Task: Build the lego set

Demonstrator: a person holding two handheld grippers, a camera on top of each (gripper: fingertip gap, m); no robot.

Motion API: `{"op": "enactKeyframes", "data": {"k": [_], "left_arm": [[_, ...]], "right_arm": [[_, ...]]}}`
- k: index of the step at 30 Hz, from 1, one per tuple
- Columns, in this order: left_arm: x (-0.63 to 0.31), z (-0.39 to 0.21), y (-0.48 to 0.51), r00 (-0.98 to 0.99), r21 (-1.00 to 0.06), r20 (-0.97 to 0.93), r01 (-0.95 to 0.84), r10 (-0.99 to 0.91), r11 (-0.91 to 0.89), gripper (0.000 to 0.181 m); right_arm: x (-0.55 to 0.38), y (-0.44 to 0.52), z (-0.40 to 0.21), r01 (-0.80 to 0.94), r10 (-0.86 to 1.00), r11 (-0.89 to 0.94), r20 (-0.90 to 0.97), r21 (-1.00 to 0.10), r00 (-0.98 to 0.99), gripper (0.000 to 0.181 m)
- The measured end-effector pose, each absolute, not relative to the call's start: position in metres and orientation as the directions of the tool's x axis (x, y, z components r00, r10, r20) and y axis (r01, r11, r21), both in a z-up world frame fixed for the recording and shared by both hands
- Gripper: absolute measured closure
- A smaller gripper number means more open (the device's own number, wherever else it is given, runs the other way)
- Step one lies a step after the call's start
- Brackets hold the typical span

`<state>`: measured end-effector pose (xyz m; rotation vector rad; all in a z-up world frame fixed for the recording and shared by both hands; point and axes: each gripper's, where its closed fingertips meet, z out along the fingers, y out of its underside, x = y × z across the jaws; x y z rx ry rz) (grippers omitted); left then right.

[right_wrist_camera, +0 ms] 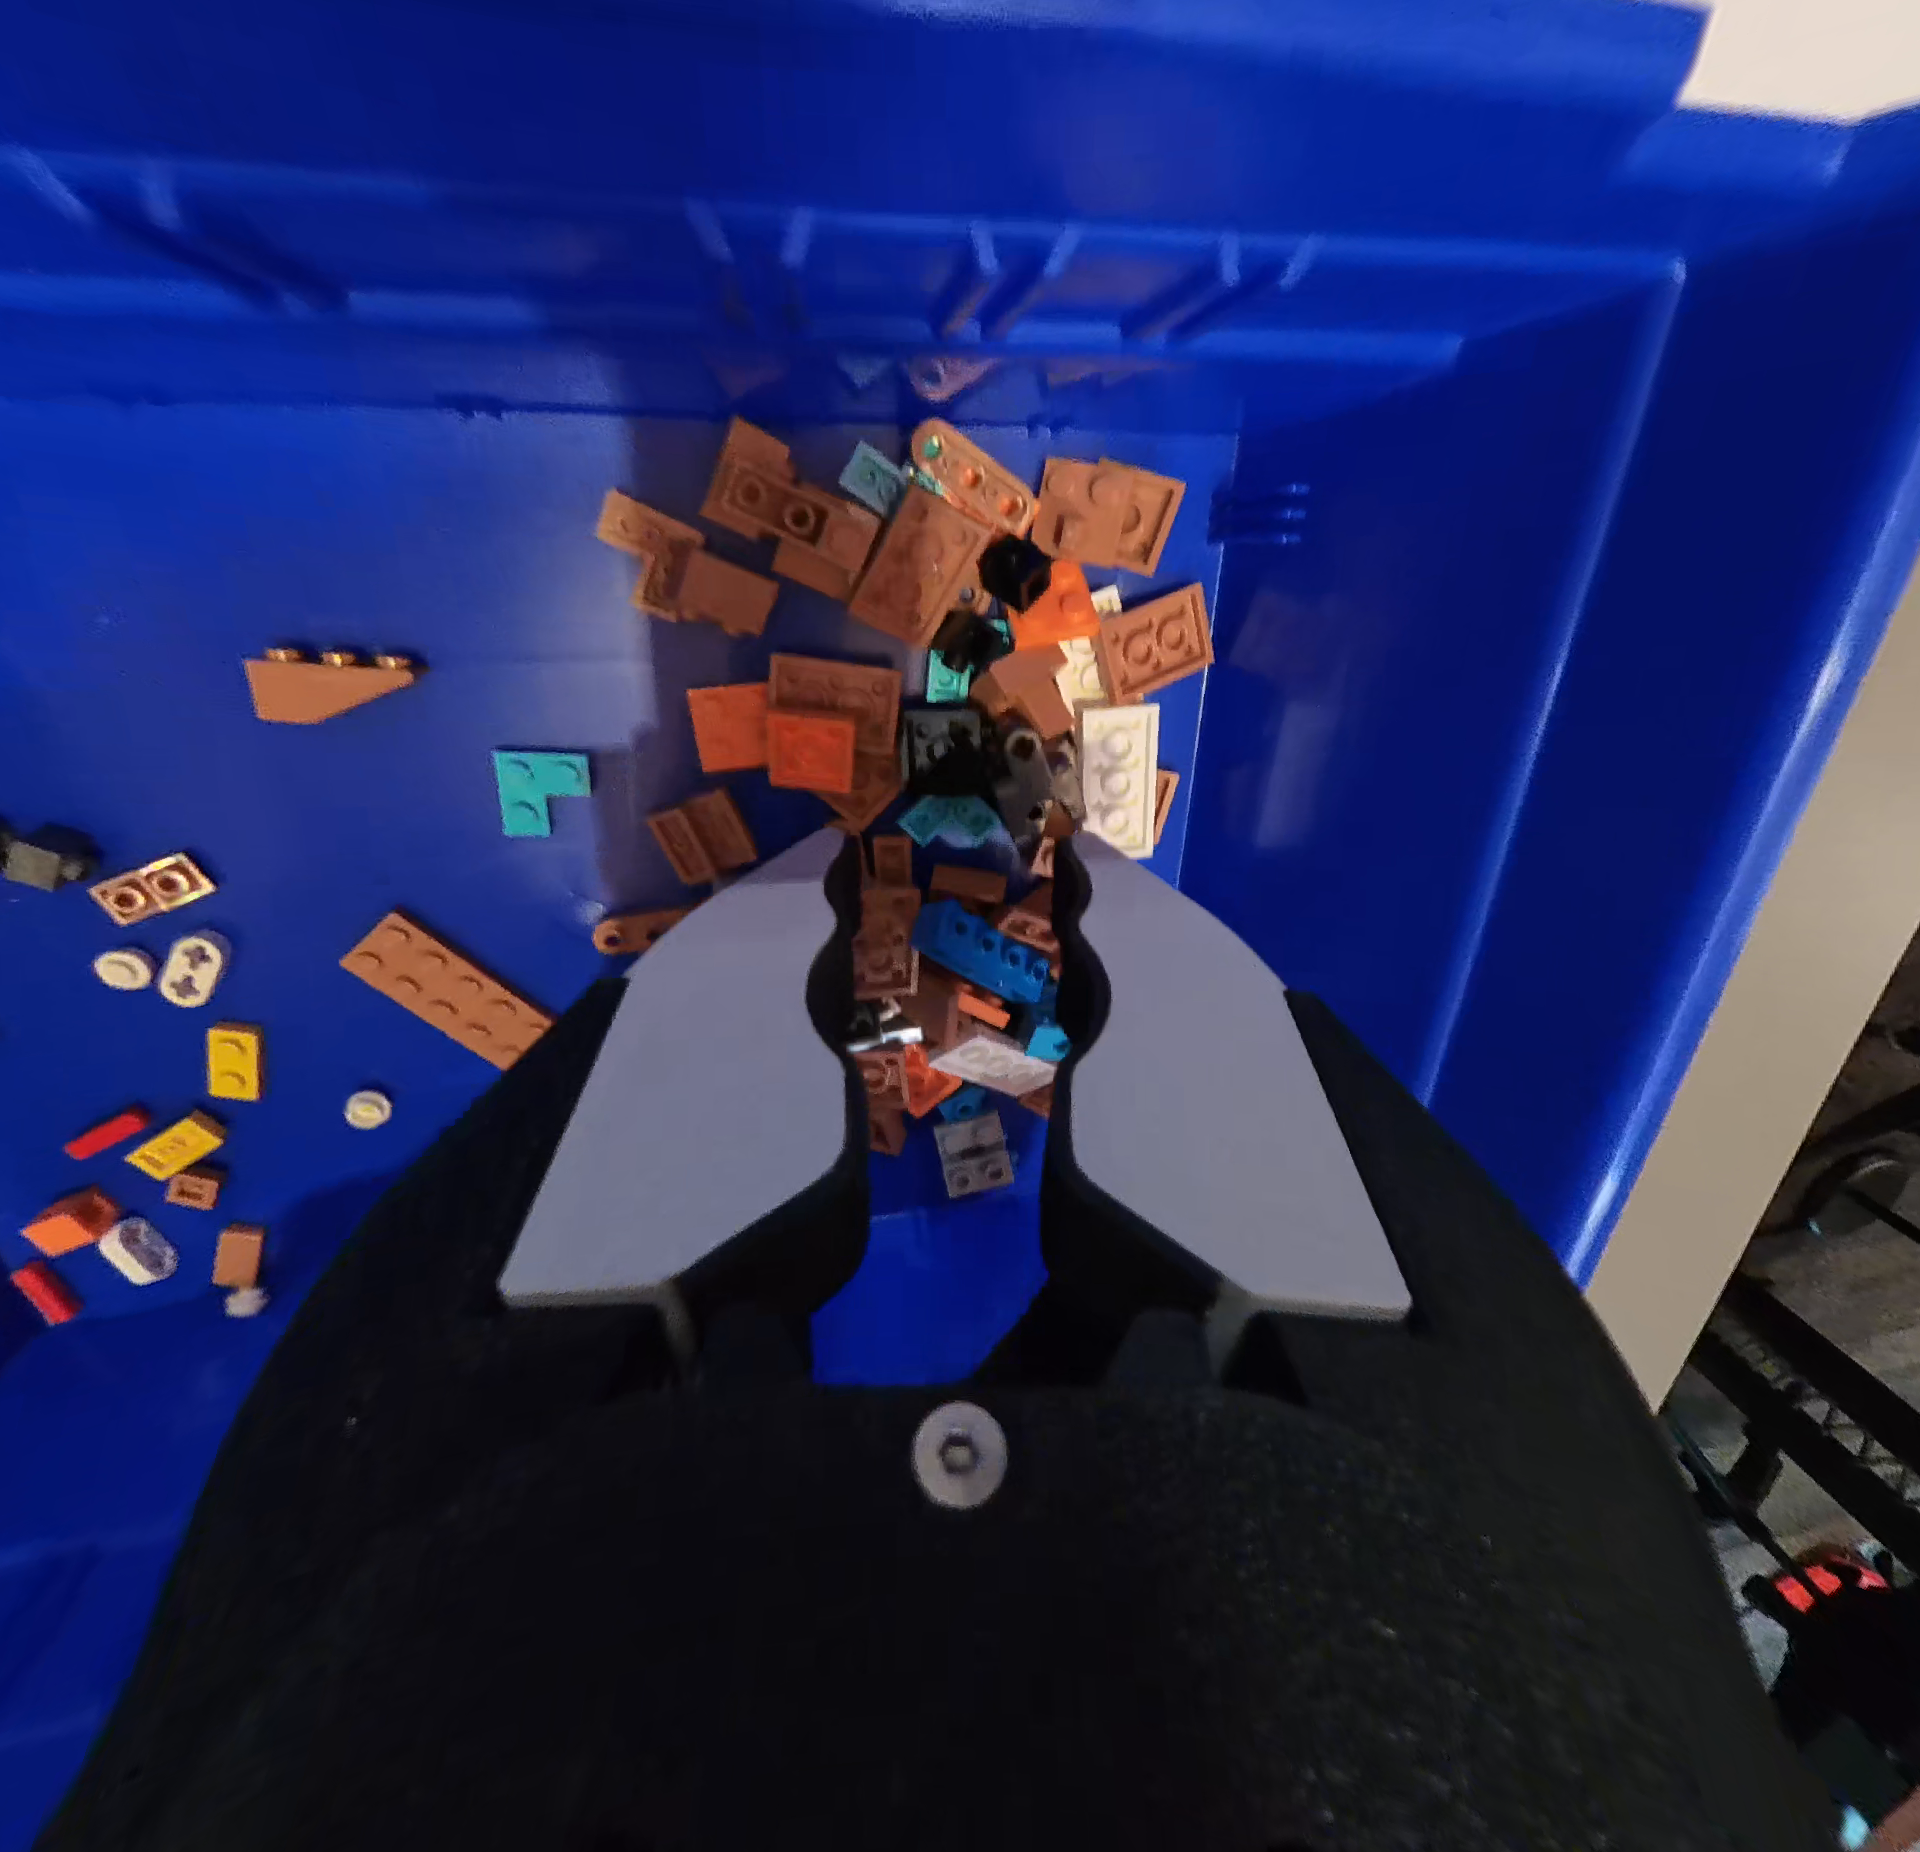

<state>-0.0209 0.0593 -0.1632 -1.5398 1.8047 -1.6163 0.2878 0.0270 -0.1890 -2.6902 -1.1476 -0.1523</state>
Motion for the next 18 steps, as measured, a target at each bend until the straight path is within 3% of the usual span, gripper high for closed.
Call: {"op": "enactKeyframes", "data": {"k": [11,18], "left_arm": [[-0.022,-0.162,0.059,-0.407,-0.84,0.43,-0.508,-0.806,-0.191,0.156],[-0.023,-0.161,0.059,-0.413,-0.841,0.43,-0.506,-0.803,-0.19,0.156]], "right_arm": [[0.282,0.033,-0.205,0.744,0.725,-0.658,0.169,-0.119,0.668,0.161],[0.298,0.024,-0.199,0.723,0.699,-0.68,0.187,-0.126,0.69,0.161]]}}
